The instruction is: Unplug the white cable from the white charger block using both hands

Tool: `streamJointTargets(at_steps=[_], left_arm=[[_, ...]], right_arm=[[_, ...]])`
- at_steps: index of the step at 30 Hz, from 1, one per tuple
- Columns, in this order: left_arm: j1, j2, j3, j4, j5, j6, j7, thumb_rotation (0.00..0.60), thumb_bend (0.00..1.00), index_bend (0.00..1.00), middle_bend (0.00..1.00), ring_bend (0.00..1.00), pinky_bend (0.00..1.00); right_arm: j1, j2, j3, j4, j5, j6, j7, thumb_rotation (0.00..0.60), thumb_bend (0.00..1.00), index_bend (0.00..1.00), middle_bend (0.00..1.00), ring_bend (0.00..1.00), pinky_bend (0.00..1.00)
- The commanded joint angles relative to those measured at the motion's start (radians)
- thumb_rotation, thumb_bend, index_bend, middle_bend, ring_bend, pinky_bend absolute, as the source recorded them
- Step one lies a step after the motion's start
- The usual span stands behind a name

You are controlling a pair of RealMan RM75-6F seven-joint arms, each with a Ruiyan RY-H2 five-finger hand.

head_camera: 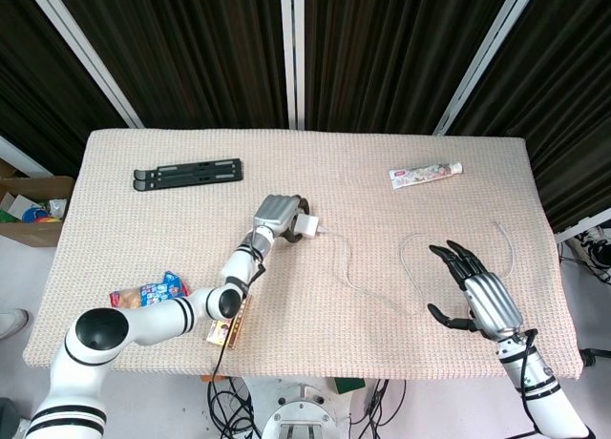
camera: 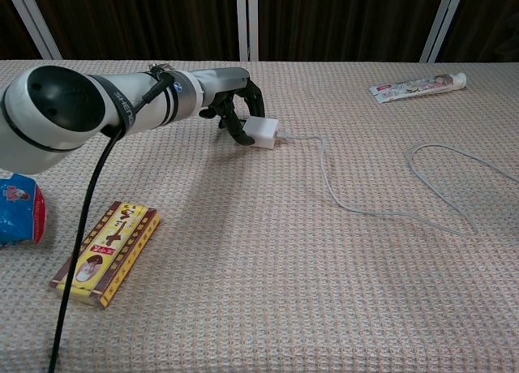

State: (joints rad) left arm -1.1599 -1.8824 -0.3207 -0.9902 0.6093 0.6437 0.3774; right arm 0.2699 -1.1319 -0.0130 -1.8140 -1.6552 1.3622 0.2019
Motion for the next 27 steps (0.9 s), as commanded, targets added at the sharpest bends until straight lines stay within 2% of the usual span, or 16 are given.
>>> streamJointTargets(at_steps=[1, 6, 10, 13, 19, 24, 27], left_arm=[[0.000, -0.009, -0.002, 0.012, 0.009, 0.005, -0.014, 0.600, 0.25, 0.45, 0.35, 0.71, 0.91], [0.025, 0.003, -0.007, -0.014, 0.081, 0.035, -0.071, 0.600, 0.26, 0.55, 0.50, 0.73, 0.91], [0.070, 0.077, 0.005, -0.122, 0.160, 0.076, -0.105, 0.600, 0.27, 0.57, 0.53, 0.73, 0.91], [0.103, 0.146, 0.016, -0.225, 0.193, 0.111, -0.106, 0.600, 0.28, 0.57, 0.53, 0.73, 0.91], [0.150, 0.277, 0.027, -0.420, 0.214, 0.160, -0.094, 0.600, 0.29, 0.57, 0.53, 0.73, 0.91], [0.160, 0.330, 0.037, -0.507, 0.210, 0.188, -0.067, 0.600, 0.29, 0.57, 0.53, 0.73, 0.91], [0.155, 0.347, 0.033, -0.540, 0.186, 0.182, -0.065, 0.600, 0.29, 0.57, 0.52, 0.73, 0.91]], right_arm=[[-0.002, 0.001, 0.000, -0.002, 0.000, 0.001, -0.001, 0.600, 0.32, 0.12, 0.15, 0.01, 0.14], [0.003, -0.003, 0.008, -0.019, 0.005, -0.006, -0.014, 0.600, 0.32, 0.12, 0.15, 0.01, 0.15], [0.036, -0.029, 0.049, -0.067, 0.065, -0.055, -0.075, 0.600, 0.32, 0.13, 0.17, 0.06, 0.22], [0.082, -0.073, 0.104, -0.128, 0.158, -0.114, -0.175, 0.600, 0.32, 0.16, 0.20, 0.09, 0.27], [0.177, -0.259, 0.241, -0.199, 0.417, -0.138, -0.407, 0.600, 0.32, 0.26, 0.26, 0.10, 0.31], [0.279, -0.413, 0.337, -0.170, 0.624, -0.105, -0.612, 0.600, 0.32, 0.37, 0.29, 0.10, 0.33], [0.341, -0.485, 0.371, -0.139, 0.714, -0.081, -0.729, 0.600, 0.32, 0.41, 0.30, 0.10, 0.33]])
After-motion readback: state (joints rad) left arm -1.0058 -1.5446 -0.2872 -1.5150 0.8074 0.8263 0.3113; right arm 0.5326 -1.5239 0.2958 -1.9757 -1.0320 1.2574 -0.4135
